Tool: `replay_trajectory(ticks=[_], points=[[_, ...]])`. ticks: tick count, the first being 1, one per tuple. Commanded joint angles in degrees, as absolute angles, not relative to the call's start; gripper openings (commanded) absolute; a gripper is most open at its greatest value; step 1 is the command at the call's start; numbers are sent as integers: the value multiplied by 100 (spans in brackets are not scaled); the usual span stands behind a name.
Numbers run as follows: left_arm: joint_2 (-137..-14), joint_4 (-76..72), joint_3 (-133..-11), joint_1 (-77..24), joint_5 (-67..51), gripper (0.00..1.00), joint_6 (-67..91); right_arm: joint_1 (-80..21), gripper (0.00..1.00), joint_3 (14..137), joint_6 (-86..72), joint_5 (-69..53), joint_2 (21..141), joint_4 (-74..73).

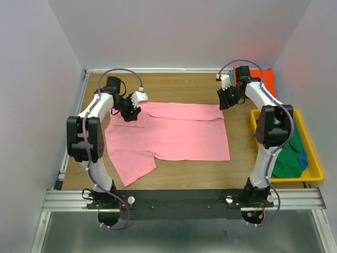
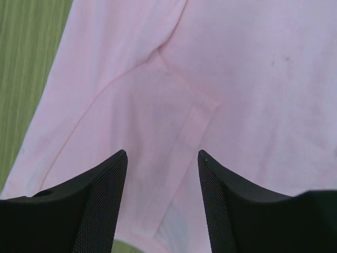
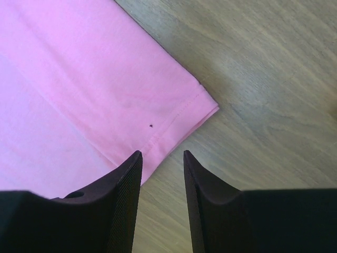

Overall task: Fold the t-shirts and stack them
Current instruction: Fold the tshirt

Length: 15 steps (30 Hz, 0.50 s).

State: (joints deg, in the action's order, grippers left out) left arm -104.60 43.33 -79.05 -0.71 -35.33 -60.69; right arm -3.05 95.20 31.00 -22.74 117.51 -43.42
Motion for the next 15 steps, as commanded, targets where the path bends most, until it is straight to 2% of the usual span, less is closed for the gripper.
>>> replay_trajectory(ticks=[1, 5, 15], points=[[-10599, 3789, -7752, -404, -3543, 64, -5362, -334, 45, 9581, 3217, -2311, 11857, -4658], [-10775, 3499, -7638, -772, -3376, 63, -4976, -343, 45, 9431, 3191, -2355, 11847, -4676], [-11100, 3270, -7585, -1037, -2919, 51, -4676, -360, 44, 9518, 3059, -2285, 12269, -4658]])
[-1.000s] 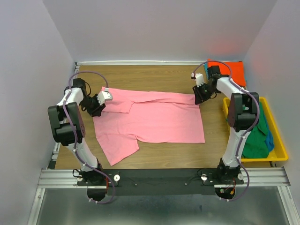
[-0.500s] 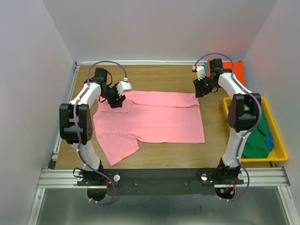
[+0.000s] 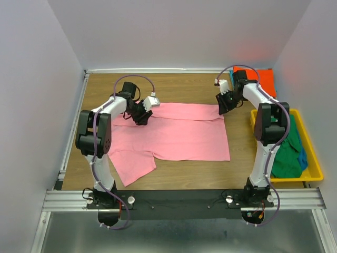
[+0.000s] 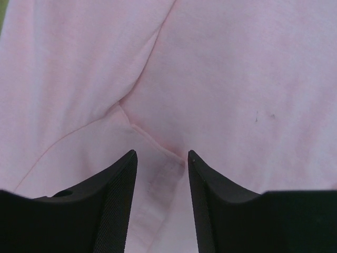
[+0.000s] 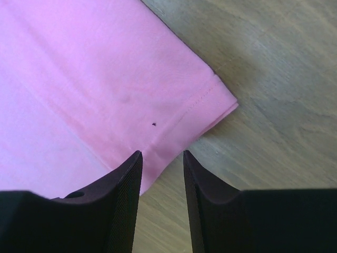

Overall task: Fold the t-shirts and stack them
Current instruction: Fold the tshirt

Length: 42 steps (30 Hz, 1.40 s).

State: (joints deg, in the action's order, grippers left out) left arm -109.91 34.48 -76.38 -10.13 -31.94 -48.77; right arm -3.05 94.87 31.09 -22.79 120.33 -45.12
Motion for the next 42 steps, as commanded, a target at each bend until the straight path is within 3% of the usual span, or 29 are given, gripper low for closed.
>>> replay_trajectory(ticks=[1, 10, 16, 24, 32, 42], points=[[-11118, 3278, -7594, -1055, -2892, 49, -4667, -360, 44, 9527, 3059, -2233, 12304, -4658], [-11285, 3471, -7550, -1055, -2707, 35, -4799, -352, 44, 9501, 3050, -1987, 12454, -4667], [-11189, 3577, -7576, -1046, -2698, 13, -4878, -351, 44, 9554, 3006, -1899, 12454, -4658], [-10793, 4078, -7848, -1046, -2997, 0, -5054, -352, 44, 9624, 2795, -1898, 12287, -4676], [-10784, 4377, -7928, -1055, -2997, 1, -5177, -343, 45, 9545, 2716, -1986, 12006, -4728], [-10784, 4693, -7752, -1046, -2979, 34, -5475, -351, 45, 9773, 2716, -2109, 11971, -4834]])
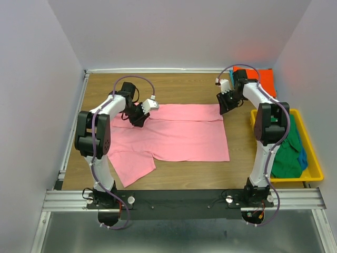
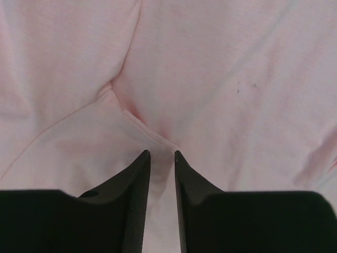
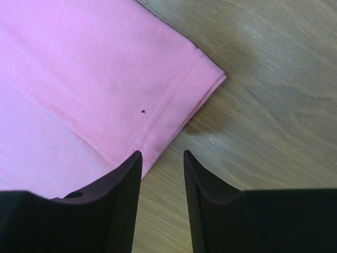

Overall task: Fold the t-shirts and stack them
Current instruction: Fold the tshirt

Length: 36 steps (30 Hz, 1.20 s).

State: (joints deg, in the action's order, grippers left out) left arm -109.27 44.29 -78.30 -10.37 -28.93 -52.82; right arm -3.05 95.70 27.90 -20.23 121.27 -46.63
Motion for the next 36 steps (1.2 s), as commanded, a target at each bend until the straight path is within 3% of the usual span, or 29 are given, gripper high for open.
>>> replay_trajectory(ticks=[1, 12, 18, 20, 27, 36], points=[[-10767, 4685, -7743, -1046, -2997, 39, -5476, -360, 45, 9834, 2698, -2179, 11988, -4843], [-10898, 4191, -8587, -106, -3243, 41, -4587, -554, 43, 10555, 2268, -2390, 12594, -4808], [-10706, 4491, -7990, -44, -3470, 40, -4930, -817, 40, 10618, 2031, -2636, 12639, -4781], [-10626, 4526, -7910, 403, -3699, 42, -4852, -1098, 41, 10573, 1908, -2821, 12464, -4729], [-10617, 4860, -7832, 1606, -4262, 43, -4536, -2064, 41, 10415, 154, -3603, 12278, -3713], [-10810, 4527, -7524, 2127, -4719, 48, -3586, -3269, 46, 10880, -2037, -3700, 13103, -2180]])
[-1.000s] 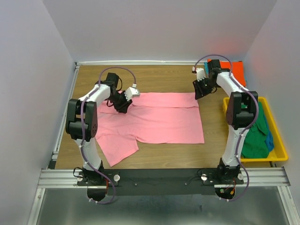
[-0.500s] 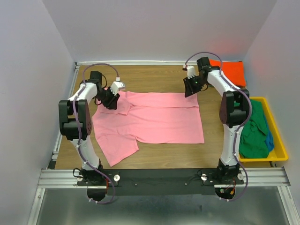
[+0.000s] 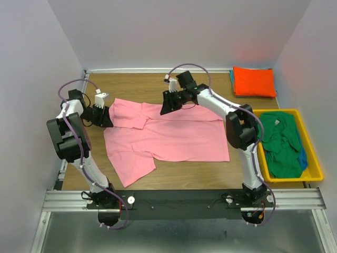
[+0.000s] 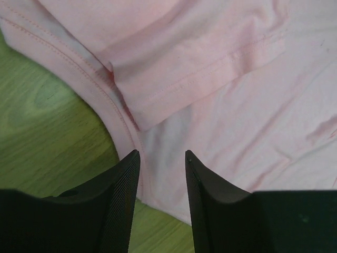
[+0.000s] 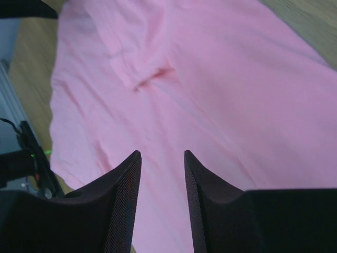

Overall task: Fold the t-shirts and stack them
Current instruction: Fold the tshirt

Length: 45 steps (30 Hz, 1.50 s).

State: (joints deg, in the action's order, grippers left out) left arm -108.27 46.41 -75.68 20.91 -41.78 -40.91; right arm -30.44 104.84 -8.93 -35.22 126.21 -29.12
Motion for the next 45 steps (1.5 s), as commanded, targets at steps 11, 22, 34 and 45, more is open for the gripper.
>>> replay_trajectory(ticks=[11, 22, 34, 45], points=[[-11162, 3788, -7550, 2136, -4720, 45, -2804, -3639, 46, 11373, -2417, -3709, 14097, -2083], [-11373, 3411, -7383, 2136, -4501, 39, -2506, -3850, 45, 11171, -2751, -3788, 14142, -1855], [-11408, 3322, -7286, 2136, -4359, 29, -2478, -4096, 45, 11188, -2918, -3850, 14256, -1740], [-11285, 3349, -7304, 2136, -4359, 19, -2522, -4236, 46, 11364, -3050, -3815, 14414, -1679]])
